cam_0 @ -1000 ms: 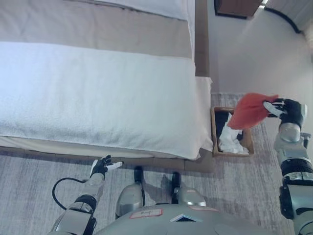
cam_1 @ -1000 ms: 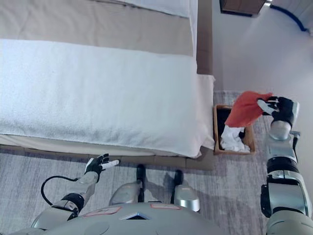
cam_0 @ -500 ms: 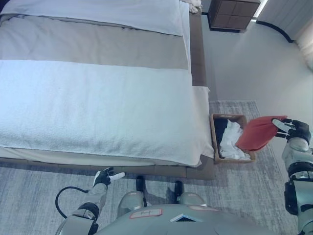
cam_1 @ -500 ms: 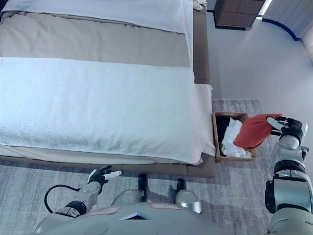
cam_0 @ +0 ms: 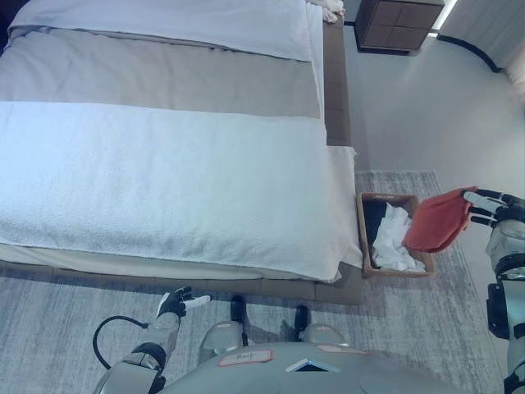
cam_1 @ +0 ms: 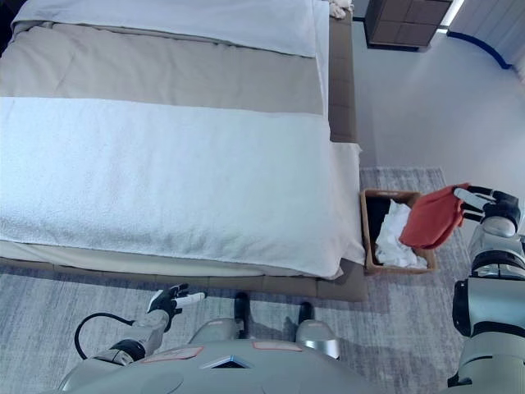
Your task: Put the clothes on the bed into the basket.
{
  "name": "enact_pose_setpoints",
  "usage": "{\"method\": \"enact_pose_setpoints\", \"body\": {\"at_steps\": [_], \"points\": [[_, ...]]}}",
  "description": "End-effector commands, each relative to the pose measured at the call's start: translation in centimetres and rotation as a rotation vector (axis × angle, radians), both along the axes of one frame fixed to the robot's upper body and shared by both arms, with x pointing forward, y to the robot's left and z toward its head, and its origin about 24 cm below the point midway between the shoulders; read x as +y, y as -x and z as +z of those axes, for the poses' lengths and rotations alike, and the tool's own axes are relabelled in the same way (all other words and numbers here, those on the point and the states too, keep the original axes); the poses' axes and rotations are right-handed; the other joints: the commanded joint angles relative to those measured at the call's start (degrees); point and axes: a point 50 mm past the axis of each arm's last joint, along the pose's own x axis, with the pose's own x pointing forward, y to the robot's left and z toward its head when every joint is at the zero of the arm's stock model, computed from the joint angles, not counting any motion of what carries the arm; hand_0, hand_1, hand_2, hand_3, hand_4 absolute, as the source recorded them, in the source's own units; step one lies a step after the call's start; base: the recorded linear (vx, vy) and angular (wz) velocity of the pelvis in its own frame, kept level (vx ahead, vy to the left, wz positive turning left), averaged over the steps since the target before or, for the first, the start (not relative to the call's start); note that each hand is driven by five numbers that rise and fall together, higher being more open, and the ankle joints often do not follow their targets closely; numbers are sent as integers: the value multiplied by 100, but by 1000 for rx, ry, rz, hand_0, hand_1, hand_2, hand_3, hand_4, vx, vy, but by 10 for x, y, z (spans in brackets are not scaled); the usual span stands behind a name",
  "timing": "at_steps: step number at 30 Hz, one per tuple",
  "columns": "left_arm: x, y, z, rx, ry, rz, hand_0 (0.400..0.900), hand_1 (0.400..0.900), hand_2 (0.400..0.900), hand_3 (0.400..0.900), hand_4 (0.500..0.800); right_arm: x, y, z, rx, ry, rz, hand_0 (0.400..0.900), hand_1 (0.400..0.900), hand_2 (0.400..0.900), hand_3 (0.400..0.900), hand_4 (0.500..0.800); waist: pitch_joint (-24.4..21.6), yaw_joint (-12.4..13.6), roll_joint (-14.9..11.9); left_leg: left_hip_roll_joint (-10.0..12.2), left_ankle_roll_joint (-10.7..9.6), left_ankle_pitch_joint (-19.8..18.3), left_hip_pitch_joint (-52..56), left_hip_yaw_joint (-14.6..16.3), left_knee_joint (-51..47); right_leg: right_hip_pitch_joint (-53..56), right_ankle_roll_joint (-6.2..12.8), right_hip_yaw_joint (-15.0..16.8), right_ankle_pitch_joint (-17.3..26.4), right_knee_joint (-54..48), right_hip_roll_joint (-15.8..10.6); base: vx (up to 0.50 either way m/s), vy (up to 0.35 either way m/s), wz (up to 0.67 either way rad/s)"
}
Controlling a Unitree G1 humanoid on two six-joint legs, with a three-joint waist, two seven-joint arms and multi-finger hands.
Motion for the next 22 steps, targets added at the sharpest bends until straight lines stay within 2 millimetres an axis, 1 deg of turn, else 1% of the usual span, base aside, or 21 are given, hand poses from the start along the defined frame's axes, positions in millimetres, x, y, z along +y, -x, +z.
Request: {"method": "enact_pose_setpoints", "body": {"at_steps": [1, 8, 14, 15, 17, 20, 22], "points": [[7, -6, 3, -1, -45, -46, 900, 900, 900, 900, 800, -20, -13, 49, -97, 135, -4, 900, 900, 900, 900, 800, -301, 153, -329, 146, -220, -390, 62, -281, -25, 111, 144, 65, -338, 322, -221, 0, 0, 0], [9, -4, 2, 7, -58, -37, 900, 900, 900, 900, 800, -16, -20, 52, -107, 142, 25, 900, 900, 900, 900, 800, -339, 142, -329, 140, -225, -397, 57, -287, -25, 132, 137, 60, -319, 283, -215, 0, 0, 0], [9, -1, 1, 12, -50, -32, 900, 900, 900, 900, 800, -13, -19, 46, -94, 129, 38, 900, 900, 900, 900, 800, -353, 146, -321, 138, -231, -389, 47, -258, -25, 134, 149, 60, -282, 218, -215, 0, 0, 0], [9, -1, 1, 12, -49, -28, 900, 900, 900, 900, 800, -10, -22, 46, -100, 132, 52, 900, 900, 900, 900, 800, -355, 142, -323, 139, -233, -387, 41, -250, -25, 128, 149, 69, -276, 210, -216, 0, 0, 0], [8, -2, 1, 4, -41, -24, 900, 900, 900, 900, 800, -6, -23, 40, -93, 125, 74, 900, 900, 900, 900, 800, -342, 139, -314, 134, -231, -378, 22, -247, -25, 109, 147, 80, -266, 203, -212, 0, 0, 0], [7, -2, 1, -3, -27, -12, 900, 900, 900, 900, 800, 6, -24, 23, -78, 100, 120, 900, 900, 900, 900, 800, -326, 132, -302, 136, -226, -370, 11, -236, -25, 90, 139, 96, -258, 209, -212, -6, -1, -1], [7, -2, 1, -4, -17, -6, 900, 900, 900, 900, 800, 16, -20, 5, -44, 71, 153, 900, 900, 900, 900, 800, -311, 128, -279, 140, -226, -369, 10, -230, -25, 89, 133, 97, -250, 204, -211, 0, 0, 0]]}}
